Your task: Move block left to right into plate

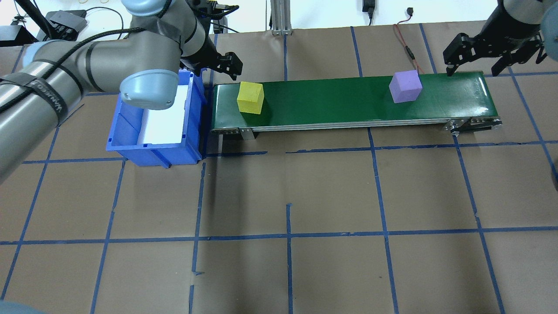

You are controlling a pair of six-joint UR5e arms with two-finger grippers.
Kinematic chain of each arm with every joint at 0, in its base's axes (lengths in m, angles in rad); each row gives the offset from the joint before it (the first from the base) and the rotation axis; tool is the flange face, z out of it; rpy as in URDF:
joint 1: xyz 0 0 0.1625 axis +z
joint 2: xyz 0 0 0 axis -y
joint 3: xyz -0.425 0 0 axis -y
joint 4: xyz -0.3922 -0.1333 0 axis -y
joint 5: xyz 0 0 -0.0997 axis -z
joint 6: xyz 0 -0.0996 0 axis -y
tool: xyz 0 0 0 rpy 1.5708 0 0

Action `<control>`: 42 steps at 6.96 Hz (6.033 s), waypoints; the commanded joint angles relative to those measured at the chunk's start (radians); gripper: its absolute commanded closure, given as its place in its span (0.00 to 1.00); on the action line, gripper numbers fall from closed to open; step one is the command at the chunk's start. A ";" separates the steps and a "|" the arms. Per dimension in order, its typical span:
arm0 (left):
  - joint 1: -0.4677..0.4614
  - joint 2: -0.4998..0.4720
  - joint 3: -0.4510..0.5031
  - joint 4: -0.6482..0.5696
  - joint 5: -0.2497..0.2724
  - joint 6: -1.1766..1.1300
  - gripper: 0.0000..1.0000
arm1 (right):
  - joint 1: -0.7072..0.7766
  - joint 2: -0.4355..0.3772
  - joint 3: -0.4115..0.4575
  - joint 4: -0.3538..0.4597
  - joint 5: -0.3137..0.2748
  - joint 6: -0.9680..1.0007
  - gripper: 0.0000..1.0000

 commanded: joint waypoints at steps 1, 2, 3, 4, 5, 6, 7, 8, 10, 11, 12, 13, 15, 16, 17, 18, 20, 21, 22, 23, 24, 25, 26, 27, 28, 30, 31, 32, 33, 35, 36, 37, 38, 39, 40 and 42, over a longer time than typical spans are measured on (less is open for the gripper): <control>0.003 0.177 0.007 -0.329 0.059 -0.007 0.00 | -0.057 0.180 -0.080 -0.026 0.061 -0.115 0.00; 0.012 0.241 0.016 -0.484 0.060 -0.008 0.00 | -0.101 0.234 -0.119 -0.026 0.076 -0.142 0.00; 0.032 0.272 0.021 -0.619 0.063 -0.007 0.00 | -0.117 0.264 -0.133 -0.045 0.187 -0.200 0.00; 0.047 0.291 0.022 -0.670 0.055 -0.004 0.00 | -0.118 0.273 -0.113 -0.056 0.224 -0.201 0.00; 0.064 0.293 0.027 -0.663 0.060 -0.004 0.00 | -0.118 0.275 -0.113 -0.052 0.226 -0.201 0.00; 0.075 0.294 0.024 -0.665 0.058 -0.010 0.00 | -0.118 0.300 -0.116 -0.050 0.226 -0.199 0.00; 0.081 0.294 0.012 -0.662 0.057 -0.012 0.00 | -0.118 0.317 -0.131 -0.053 0.261 -0.202 0.00; 0.081 0.294 0.008 -0.652 0.056 -0.019 0.00 | -0.118 0.319 -0.131 -0.053 0.274 -0.201 0.00; 0.092 0.293 0.001 -0.625 0.058 -0.019 0.00 | -0.118 0.324 -0.121 -0.058 0.311 -0.205 0.00; 0.091 0.291 0.002 -0.625 0.057 -0.022 0.00 | -0.118 0.334 -0.119 -0.063 0.297 -0.207 0.00; 0.091 0.291 0.002 -0.625 0.055 -0.030 0.00 | -0.118 0.342 -0.117 -0.088 0.294 -0.208 0.00; 0.090 0.291 -0.001 -0.625 0.053 -0.030 0.00 | -0.118 0.351 -0.119 -0.098 0.259 -0.210 0.02; 0.090 0.289 -0.004 -0.625 0.053 -0.031 0.00 | -0.120 0.342 -0.113 -0.132 0.104 -0.214 0.49; 0.090 0.289 -0.004 -0.625 0.053 -0.030 0.00 | -0.120 0.336 -0.119 -0.180 0.017 -0.219 0.58; 0.090 0.289 -0.004 -0.625 0.053 -0.030 0.00 | -0.153 0.306 -0.125 -0.182 0.000 -0.283 0.68; 0.092 0.288 -0.004 -0.625 0.053 -0.030 0.00 | -0.261 0.267 -0.110 -0.167 -0.001 -0.411 0.71; 0.092 0.288 -0.004 -0.625 0.052 -0.030 0.00 | -0.476 0.247 -0.056 -0.060 0.009 -0.548 0.71; 0.092 0.286 -0.004 -0.623 0.052 -0.030 0.00 | -0.555 0.249 -0.024 -0.081 0.010 -0.628 0.71; 0.092 0.283 -0.004 -0.608 0.052 -0.030 0.00 | -0.598 0.250 0.002 -0.113 -0.002 -0.666 0.71; 0.094 0.282 -0.002 -0.606 0.050 -0.030 0.00 | -0.665 0.252 0.030 -0.115 0.007 -0.720 0.70; 0.094 0.280 -0.002 -0.606 0.050 -0.030 0.00 | -0.701 0.253 0.065 -0.144 0.009 -0.746 0.65; 0.094 0.280 -0.004 -0.600 0.050 -0.028 0.00 | -0.704 0.252 0.095 -0.150 -0.002 -0.747 0.42; 0.094 0.279 -0.004 -0.600 0.050 -0.028 0.00 | -0.707 0.252 0.113 -0.152 -0.001 -0.747 0.18; 0.094 0.279 -0.002 -0.600 0.050 -0.027 0.00 | -0.707 0.252 0.116 -0.150 -0.011 -0.747 0.00; 0.094 0.279 -0.002 -0.596 0.050 -0.028 0.00 | -0.707 0.249 0.099 -0.150 -0.007 -0.745 0.00; 0.094 0.277 -0.002 -0.596 0.050 -0.027 0.00 | -0.631 0.220 0.018 -0.139 0.088 -0.683 0.00; 0.094 0.279 -0.004 -0.596 0.050 -0.027 0.00 | -0.526 0.213 -0.016 -0.139 0.087 -0.635 0.00; 0.094 0.277 -0.002 -0.596 0.050 -0.027 0.00 | -0.479 0.201 -0.030 -0.136 0.099 -0.589 0.00; 0.095 0.277 -0.002 -0.596 0.050 -0.028 0.00 | -0.441 0.204 -0.024 -0.126 0.192 -0.507 0.00; 0.095 0.277 -0.002 -0.596 0.050 -0.028 0.00 | -0.314 0.207 -0.022 -0.124 0.213 -0.315 0.00; 0.094 0.277 -0.002 -0.596 0.050 -0.028 0.00 | -0.274 0.225 -0.021 -0.125 0.219 -0.217 0.02; 0.095 0.277 -0.002 -0.596 0.050 -0.028 0.00 | -0.225 0.247 -0.024 -0.136 0.220 -0.114 0.02; 0.095 0.277 -0.002 -0.596 0.050 -0.028 0.00 | -0.189 0.252 -0.022 -0.170 0.234 -0.011 0.01; 0.095 0.277 -0.002 -0.596 0.050 -0.028 0.00 | -0.148 0.264 -0.024 -0.179 0.260 0.067 0.00; 0.095 0.277 -0.002 -0.596 0.050 -0.028 0.00 | -0.123 0.262 -0.027 -0.199 0.263 0.144 0.00; 0.095 0.276 -0.002 -0.596 0.050 -0.028 0.00 | -0.079 0.258 -0.024 -0.214 0.262 0.215 0.00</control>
